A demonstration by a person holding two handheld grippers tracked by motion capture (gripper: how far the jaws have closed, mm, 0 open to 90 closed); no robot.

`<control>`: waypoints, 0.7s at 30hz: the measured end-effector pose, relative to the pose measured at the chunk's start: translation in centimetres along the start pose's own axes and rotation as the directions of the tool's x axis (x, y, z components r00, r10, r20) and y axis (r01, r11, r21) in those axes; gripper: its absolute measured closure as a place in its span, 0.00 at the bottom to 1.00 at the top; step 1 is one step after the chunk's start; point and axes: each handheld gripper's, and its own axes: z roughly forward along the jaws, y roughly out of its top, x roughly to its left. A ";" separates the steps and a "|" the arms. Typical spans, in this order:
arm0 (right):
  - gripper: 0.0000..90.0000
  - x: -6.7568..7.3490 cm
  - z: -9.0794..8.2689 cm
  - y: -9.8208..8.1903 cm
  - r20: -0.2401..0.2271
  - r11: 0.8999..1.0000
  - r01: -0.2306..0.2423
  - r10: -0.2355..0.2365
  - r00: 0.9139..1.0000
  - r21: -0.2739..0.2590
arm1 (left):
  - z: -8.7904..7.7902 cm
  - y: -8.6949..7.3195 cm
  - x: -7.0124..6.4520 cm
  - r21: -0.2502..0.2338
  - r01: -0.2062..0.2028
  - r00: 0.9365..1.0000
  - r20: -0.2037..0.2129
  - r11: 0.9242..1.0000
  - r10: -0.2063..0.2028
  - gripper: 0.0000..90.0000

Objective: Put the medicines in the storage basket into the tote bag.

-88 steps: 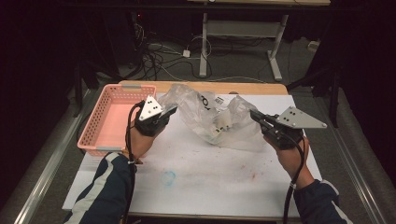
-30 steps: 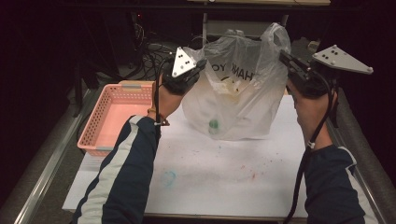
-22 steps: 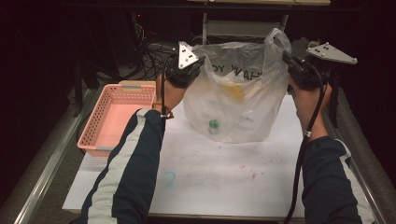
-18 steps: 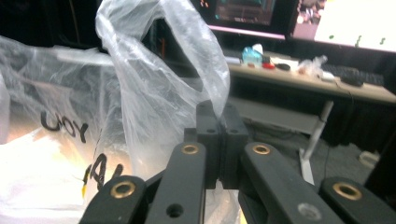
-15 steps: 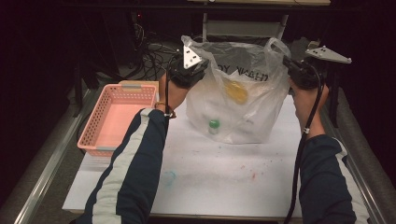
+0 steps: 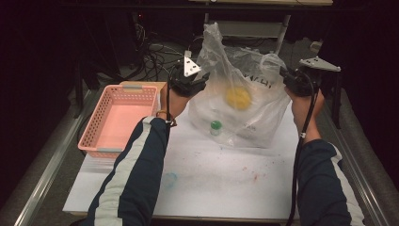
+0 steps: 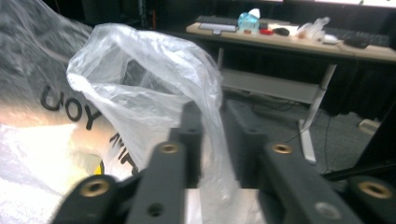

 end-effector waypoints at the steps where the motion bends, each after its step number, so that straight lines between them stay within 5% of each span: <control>1: 0.75 0.0 -0.2 0.1 -0.002 1.000 0.005 -0.005 1.000 -0.012 | 0.0 -0.1 0.0 0.002 0.000 1.000 0.001 1.000 0.000 0.59; 9: 0.65 0.2 -2.5 0.8 -0.037 0.996 0.021 -0.025 0.999 -0.086 | -0.7 -0.8 -0.5 -0.015 -0.018 1.000 0.022 1.000 0.018 0.59; 14: 0.82 0.7 -2.9 0.4 -0.064 0.994 0.068 -0.074 0.995 -0.090 | -1.2 -1.2 -0.6 -0.017 -0.031 0.999 0.035 0.999 0.031 0.55; 21: 0.91 0.7 -3.2 0.0 -0.104 0.994 0.068 -0.078 0.992 -0.089 | -2.4 -1.7 -1.1 -0.039 -0.057 0.996 0.062 0.998 0.060 0.48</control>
